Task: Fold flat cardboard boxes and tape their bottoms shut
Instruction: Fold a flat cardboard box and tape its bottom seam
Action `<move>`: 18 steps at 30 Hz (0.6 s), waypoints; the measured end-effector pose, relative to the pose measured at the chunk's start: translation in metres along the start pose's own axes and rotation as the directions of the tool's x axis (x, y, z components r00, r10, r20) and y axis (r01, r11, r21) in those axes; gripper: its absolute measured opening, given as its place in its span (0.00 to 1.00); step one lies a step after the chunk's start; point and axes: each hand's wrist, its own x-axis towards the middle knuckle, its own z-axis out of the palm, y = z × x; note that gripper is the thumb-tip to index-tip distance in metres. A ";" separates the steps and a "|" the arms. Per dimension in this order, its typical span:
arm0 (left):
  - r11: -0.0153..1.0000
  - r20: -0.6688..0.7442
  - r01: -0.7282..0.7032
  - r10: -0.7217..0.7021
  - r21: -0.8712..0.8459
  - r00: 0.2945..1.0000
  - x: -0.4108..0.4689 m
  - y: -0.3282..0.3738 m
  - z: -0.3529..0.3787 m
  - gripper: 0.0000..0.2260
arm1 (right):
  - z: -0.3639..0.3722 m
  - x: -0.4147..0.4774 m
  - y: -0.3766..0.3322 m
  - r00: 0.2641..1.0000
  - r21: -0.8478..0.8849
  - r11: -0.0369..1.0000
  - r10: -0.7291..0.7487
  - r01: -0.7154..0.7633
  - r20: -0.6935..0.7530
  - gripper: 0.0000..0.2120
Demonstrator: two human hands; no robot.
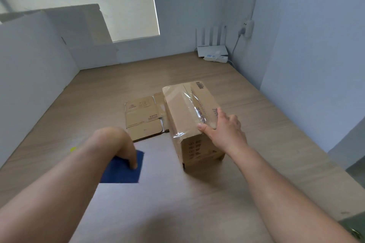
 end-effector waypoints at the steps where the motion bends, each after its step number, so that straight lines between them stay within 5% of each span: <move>1: 0.991 -0.034 0.048 -0.044 0.128 0.998 0.006 -0.005 0.016 0.22 | -0.003 0.002 0.005 1.000 0.019 1.000 0.020 -0.020 -0.008 0.44; 4: 0.996 -0.088 0.086 -0.082 0.035 0.993 0.027 -0.027 0.045 0.20 | -0.005 0.007 0.011 1.000 0.059 0.998 0.024 -0.023 -0.017 0.45; 11: 0.978 -0.349 -0.116 0.049 -0.174 0.936 0.045 -0.003 0.101 0.13 | 0.005 0.005 0.004 1.000 -0.018 1.000 0.003 -0.004 -0.020 0.47; 18: 0.976 -0.302 -0.058 -0.009 -0.212 0.953 0.054 0.017 0.150 0.19 | 0.005 0.003 0.005 0.999 -0.061 0.998 -0.015 0.013 -0.043 0.47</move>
